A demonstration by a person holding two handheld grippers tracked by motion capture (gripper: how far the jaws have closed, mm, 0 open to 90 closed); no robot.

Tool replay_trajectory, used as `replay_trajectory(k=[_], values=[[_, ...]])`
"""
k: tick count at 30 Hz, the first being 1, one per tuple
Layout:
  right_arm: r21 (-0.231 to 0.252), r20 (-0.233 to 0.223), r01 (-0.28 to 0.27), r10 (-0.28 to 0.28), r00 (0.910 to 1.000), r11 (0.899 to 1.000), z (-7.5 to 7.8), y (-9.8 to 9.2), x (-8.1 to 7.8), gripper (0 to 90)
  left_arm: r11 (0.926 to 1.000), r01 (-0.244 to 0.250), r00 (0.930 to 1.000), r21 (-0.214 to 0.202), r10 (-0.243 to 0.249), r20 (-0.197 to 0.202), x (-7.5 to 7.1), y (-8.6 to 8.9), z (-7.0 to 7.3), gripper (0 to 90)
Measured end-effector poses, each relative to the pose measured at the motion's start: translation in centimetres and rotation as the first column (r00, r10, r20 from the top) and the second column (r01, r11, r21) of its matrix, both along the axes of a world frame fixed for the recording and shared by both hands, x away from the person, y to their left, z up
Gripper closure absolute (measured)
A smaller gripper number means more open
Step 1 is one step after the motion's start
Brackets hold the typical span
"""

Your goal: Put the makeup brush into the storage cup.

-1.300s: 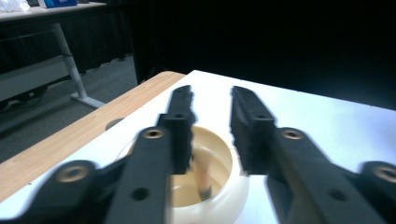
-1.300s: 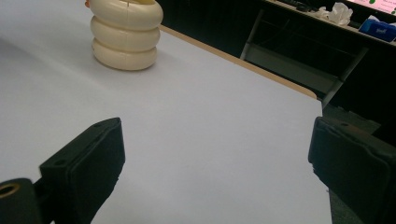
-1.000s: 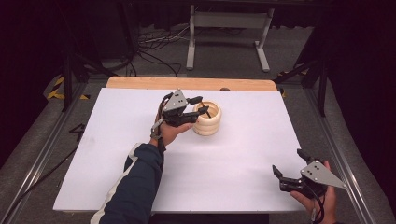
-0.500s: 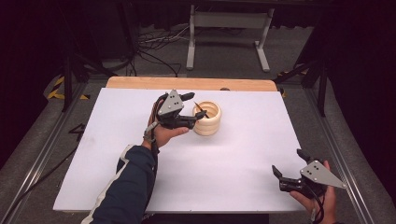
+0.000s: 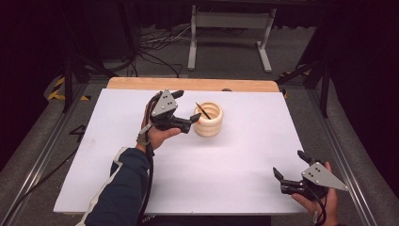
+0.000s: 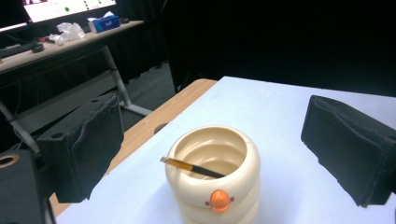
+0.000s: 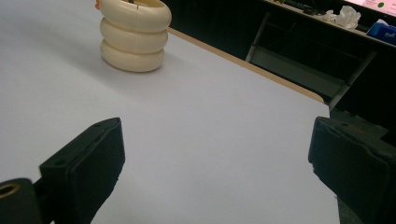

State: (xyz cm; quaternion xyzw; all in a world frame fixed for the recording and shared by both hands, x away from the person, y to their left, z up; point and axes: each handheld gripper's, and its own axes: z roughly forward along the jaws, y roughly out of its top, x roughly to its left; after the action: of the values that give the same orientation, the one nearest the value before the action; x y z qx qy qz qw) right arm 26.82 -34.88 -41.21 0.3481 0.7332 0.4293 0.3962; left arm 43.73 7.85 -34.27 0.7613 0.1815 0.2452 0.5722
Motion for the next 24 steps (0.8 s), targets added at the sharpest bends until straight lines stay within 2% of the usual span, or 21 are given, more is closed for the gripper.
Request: replay_trajectory(k=[5,14,18,24], values=[[0.004,0.003,-0.003,0.003,1.0,1.0,0.0,0.0,0.0,4.3,1.0,-0.003,0.9999,-0.007,0.003,0.011,-0.3,0.5,0.2,3.6],[0.002,0.006,-0.004,0.004,1.0,1.0,0.0,0.0,0.0,4.3,0.9996,-0.011,0.9993,0.025,0.01,0.035,-1.1,1.2,0.6,4.3],[-0.001,0.004,-0.004,0.004,1.0,1.0,0.0,0.1,0.0,4.2,0.9981,-0.028,0.9976,0.054,0.025,0.065,-1.6,1.5,0.8,4.8],[-0.002,0.004,-0.004,0.004,1.0,1.0,0.0,0.1,0.0,4.3,0.998,-0.031,0.9968,0.055,0.027,0.076,-2.3,2.1,1.0,5.1]])
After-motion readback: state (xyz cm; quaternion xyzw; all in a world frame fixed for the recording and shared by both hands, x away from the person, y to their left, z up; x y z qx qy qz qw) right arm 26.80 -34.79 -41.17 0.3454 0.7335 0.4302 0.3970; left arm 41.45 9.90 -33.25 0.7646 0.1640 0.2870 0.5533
